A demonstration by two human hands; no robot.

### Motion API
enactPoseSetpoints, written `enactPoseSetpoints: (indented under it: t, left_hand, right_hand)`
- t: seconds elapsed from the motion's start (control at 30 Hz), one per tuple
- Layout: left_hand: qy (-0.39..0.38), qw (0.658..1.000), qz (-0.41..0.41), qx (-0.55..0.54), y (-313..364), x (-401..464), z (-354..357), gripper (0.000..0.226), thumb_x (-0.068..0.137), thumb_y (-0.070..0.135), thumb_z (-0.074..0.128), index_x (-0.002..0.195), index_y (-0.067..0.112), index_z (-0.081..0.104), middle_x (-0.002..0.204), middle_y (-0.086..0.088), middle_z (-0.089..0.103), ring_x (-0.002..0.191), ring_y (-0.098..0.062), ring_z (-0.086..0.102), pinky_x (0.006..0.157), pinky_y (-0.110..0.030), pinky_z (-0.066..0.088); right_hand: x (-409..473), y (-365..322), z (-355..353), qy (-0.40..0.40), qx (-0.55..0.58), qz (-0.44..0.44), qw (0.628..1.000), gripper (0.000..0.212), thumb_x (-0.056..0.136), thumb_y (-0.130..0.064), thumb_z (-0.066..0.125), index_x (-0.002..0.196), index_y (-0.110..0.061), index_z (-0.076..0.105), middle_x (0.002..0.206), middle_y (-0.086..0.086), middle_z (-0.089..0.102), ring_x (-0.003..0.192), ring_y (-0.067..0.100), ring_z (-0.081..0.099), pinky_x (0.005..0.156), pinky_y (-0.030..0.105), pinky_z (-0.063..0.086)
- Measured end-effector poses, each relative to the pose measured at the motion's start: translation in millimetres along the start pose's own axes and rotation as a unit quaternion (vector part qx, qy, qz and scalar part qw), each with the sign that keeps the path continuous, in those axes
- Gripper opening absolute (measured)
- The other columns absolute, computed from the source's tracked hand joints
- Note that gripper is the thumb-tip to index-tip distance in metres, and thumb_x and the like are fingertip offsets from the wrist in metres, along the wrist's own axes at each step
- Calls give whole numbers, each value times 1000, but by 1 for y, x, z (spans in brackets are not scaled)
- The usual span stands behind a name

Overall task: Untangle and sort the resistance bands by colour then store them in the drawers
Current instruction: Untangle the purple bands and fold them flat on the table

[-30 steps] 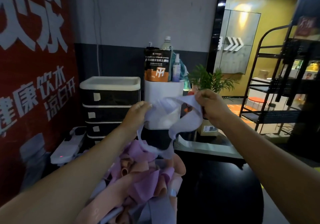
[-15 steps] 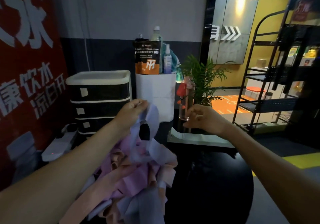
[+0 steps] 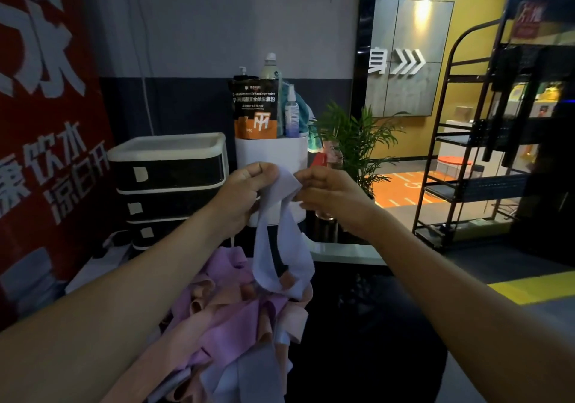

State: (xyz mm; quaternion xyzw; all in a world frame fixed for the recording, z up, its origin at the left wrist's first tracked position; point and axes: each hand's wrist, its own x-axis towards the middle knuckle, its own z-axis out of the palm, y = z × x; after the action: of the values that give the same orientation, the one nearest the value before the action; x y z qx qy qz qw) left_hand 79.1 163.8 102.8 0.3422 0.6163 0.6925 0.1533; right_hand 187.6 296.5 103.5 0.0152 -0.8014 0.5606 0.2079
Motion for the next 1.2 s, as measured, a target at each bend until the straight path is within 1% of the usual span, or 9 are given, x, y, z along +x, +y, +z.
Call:
enactPoseSetpoints:
  t: [0.13, 0.23, 0.4, 0.5, 0.7, 0.77, 0.87, 1.0, 1.2]
  left_hand:
    - [-11, 999, 38, 5, 6, 1, 7, 16, 95, 14, 49, 82, 17, 58, 86, -1, 59, 81, -11, 55, 68, -18, 49]
    - [-19, 996, 71, 40, 4, 2, 12, 14, 91, 5, 55, 84, 16, 56, 86, 0, 58, 82, -11, 54, 76, -21, 47]
    - [-68, 993, 75, 55, -7, -5, 26, 21, 87, -4, 57, 83, 16, 50, 83, 0, 62, 73, -8, 60, 59, -13, 47]
    - [-36, 993, 59, 98, -24, -8, 32, 23, 86, -3, 60, 79, 17, 50, 80, 0, 58, 73, -12, 56, 61, -14, 46]
    - [-131, 938, -6, 322, -88, -26, 22, 17, 82, 7, 68, 85, 19, 58, 80, 8, 59, 82, -11, 56, 78, -22, 48]
    - [-163, 911, -17, 379, -104, -32, 22, 14, 81, 13, 70, 92, 15, 62, 84, 6, 61, 80, -10, 57, 72, -16, 46]
    - [-201, 864, -11, 462, -116, -36, 27, 22, 77, 16, 71, 98, 12, 65, 95, 1, 65, 86, -15, 61, 79, -26, 49]
    - [-202, 844, 4, 497, -125, -40, 32, 22, 78, 20, 70, 99, 18, 64, 105, 1, 59, 87, -10, 55, 76, -20, 41]
    - [-233, 837, -1, 496, -139, -46, 31, 27, 77, 20, 70, 75, 39, 50, 107, 5, 60, 85, -11, 56, 75, -20, 41]
  right_hand:
    - [3, -14, 1, 35, 13, 14, 999, 16, 91, -14, 58, 101, -2, 62, 85, 5, 63, 81, 15, 62, 79, 30, 53]
    - [5, -20, -5, 94, -25, -17, 995, 9, 92, 0, 53, 88, -1, 61, 74, 6, 61, 66, 13, 60, 68, 25, 56]
    - [0, -27, -12, 67, -74, -17, 995, 20, 92, 5, 48, 79, -4, 59, 73, 13, 63, 60, 16, 63, 69, 30, 57]
    - [-7, -8, -6, 67, -48, 53, 995, 28, 92, 10, 42, 70, -3, 54, 66, 13, 54, 52, 14, 57, 54, 25, 51]
    - [-32, 68, -14, 29, -303, 156, 940, 22, 89, -11, 56, 70, -22, 59, 74, -1, 60, 69, 11, 55, 65, 21, 45]
    - [-46, 88, -13, -9, -334, 167, 928, 9, 87, -12, 61, 83, -12, 69, 89, 6, 68, 79, 12, 56, 73, 22, 45]
    - [-61, 103, -11, -40, -352, 174, 919, 15, 81, -8, 69, 94, -1, 70, 101, 11, 70, 83, 13, 56, 72, 18, 40]
    - [-79, 117, -14, -72, -393, 235, 886, 28, 74, -19, 76, 96, -3, 69, 100, 6, 67, 95, 21, 61, 74, 27, 46]
    - [-106, 129, -12, -145, -455, 269, 836, 34, 81, -20, 69, 105, 4, 67, 108, 16, 67, 102, 29, 60, 84, 32, 48]
